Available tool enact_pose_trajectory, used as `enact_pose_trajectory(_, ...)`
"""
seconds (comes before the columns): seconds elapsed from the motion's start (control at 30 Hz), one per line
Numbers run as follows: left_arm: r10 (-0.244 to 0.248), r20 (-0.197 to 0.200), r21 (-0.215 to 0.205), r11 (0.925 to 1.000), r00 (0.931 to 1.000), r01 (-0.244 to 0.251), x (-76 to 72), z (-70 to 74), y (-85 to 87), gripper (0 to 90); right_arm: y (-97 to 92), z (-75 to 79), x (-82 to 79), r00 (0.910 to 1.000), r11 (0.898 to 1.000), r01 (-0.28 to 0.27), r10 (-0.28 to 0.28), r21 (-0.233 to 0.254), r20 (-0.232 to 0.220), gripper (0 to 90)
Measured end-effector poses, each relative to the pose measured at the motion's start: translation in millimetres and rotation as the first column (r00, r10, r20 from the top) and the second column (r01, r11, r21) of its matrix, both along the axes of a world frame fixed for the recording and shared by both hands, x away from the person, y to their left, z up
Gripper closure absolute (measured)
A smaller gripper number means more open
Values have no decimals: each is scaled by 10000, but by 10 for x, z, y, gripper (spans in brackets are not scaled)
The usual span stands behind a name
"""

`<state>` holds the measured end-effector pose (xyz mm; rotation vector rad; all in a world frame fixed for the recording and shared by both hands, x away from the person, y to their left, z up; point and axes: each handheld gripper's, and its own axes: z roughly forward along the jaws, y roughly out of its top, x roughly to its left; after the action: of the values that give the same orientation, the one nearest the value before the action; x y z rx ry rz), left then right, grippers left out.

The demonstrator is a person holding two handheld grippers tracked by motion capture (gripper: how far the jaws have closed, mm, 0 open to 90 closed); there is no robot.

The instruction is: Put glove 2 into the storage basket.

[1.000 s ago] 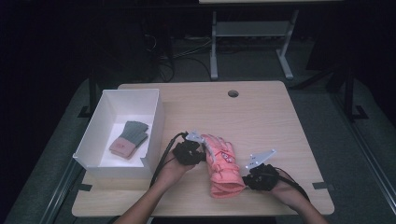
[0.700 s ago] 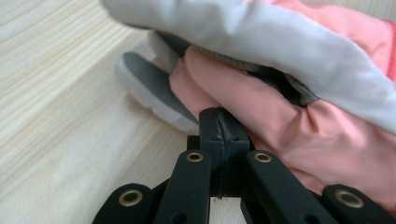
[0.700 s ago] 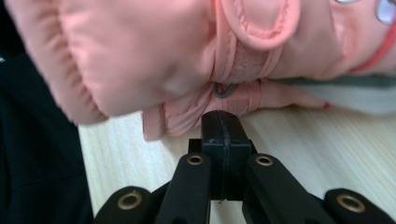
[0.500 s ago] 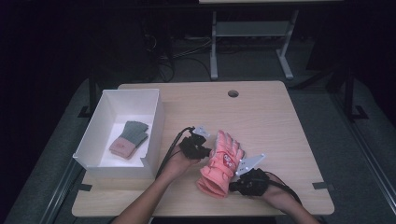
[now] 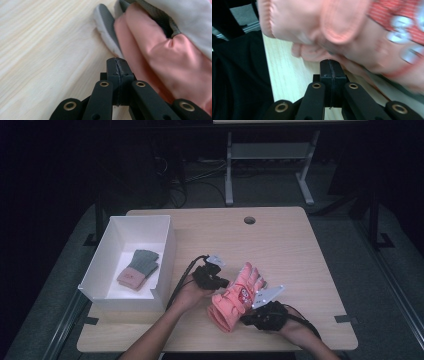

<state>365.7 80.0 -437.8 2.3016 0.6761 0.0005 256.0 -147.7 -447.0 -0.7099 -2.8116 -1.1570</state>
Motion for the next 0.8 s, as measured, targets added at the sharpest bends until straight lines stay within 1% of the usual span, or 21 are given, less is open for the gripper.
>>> enact_pose_trajectory(0.03, 182, 6, -128, 9998, 9998, -182, -12, 9, 23, 850, -49, 20, 1, 9999, 9999, 112, -113, 76, 37, 900)
enact_pose_trajectory(0.07, 206, -2, -58, 9998, 9998, -206, -19, 24, 56, 830, -102, 40, 8, 9996, 9997, 198, -201, 158, 174, 900)
enact_pose_trajectory(0.1, 283, -20, -62, 9996, 9996, -283, -28, 30, 82, 802, -147, 70, 4, 9992, 9987, 392, -396, 324, 112, 900)
enact_pose_trajectory(0.13, 436, -68, -93, 9990, 9990, -437, -46, 34, 103, 764, -195, 100, 9, 9985, 9976, 505, -515, 467, 195, 900)
enact_pose_trajectory(0.17, 463, -42, 47, 9989, 9989, -462, -59, 45, 135, 736, -239, 133, 16, 9975, 9961, 633, -650, 607, 260, 900)
enact_pose_trajectory(0.2, 599, -77, -10, 9982, 9982, -599, -80, 47, 156, 712, -282, 164, 24, 9964, 9941, 777, -801, 755, 288, 900)
enact_pose_trajectory(0.27, 561, -21, 106, 9984, 9984, -560, -113, 49, 198, 630, -360, 217, 47, 9929, 9893, 1052, -1102, 1007, 450, 900)
enact_pose_trajectory(0.3, 493, -3, 219, 9985, 9988, -492, -134, 46, 215, 604, -392, 241, 56, 9909, 9863, 1192, -1255, 1143, 495, 900)
enact_pose_trajectory(0.33, 424, 89, 484, 9979, 9991, -428, -150, 45, 237, 568, -419, 261, 66, 9885, 9828, 1330, -1410, 1282, 550, 900)
enact_pose_trajectory(0.37, 533, 167, 595, 9968, 9984, -542, -169, 40, 249, 533, -437, 281, 78, 9868, 9801, 1420, -1512, 1387, 582, 900)
enact_pose_trajectory(0.4, 526, 232, 724, 9959, 9983, -541, -180, 40, 264, 505, -447, 298, 87, 9852, 9777, 1498, -1601, 1475, 608, 900)
enact_pose_trajectory(0.43, 550, 282, 762, 9955, 9981, -570, -186, 40, 272, 481, -449, 310, 99, 9832, 9751, 1585, -1702, 1549, 654, 900)
enact_pose_trajectory(0.47, 745, 300, 625, 9951, 9968, -763, -190, 40, 273, 462, -444, 318, 115, 9822, 9734, 1613, -1745, 1630, 700, 900)
enact_pose_trajectory(0.53, 756, 283, 593, 9953, 9967, -772, -169, 59, 293, 396, -415, 322, 161, 9793, 9722, 1712, -1858, 1598, 808, 900)
enact_pose_trajectory(0.57, 925, 260, 494, 9944, 9954, -937, -170, 59, 288, 377, -398, 317, 182, 9789, 9712, 1764, -1902, 1604, 753, 900)
enact_pose_trajectory(0.6, 1000, 325, 524, 9934, 9945, -1016, -160, 69, 302, 365, -390, 313, 193, 9789, 9714, 1750, -1891, 1603, 775, 900)
enact_pose_trajectory(0.63, 1099, 337, 413, 9929, 9934, -1112, -159, 72, 305, 343, -364, 303, 219, 9775, 9707, 1806, -1950, 1583, 807, 900)
enact_pose_trajectory(0.7, 1241, 415, 446, 9910, 9914, -1259, -149, 89, 318, 322, -332, 289, 243, 9766, 9703, 1833, -1982, 1581, 840, 900)
enact_pose_trajectory(0.73, 1282, 489, 434, 9905, 9905, -1303, -141, 100, 331, 308, -315, 277, 258, 9765, 9714, 1835, -1978, 1506, 861, 900)
enact_pose_trajectory(0.77, 1497, 504, 369, 9878, 9874, -1516, -137, 104, 332, 304, -290, 254, 273, 9752, 9710, 1886, -2028, 1468, 887, 900)
enact_pose_trajectory(0.8, 1581, 520, 360, 9865, 9861, -1600, -132, 109, 336, 296, -272, 232, 288, 9754, 9726, 1882, -2014, 1364, 900, 900)
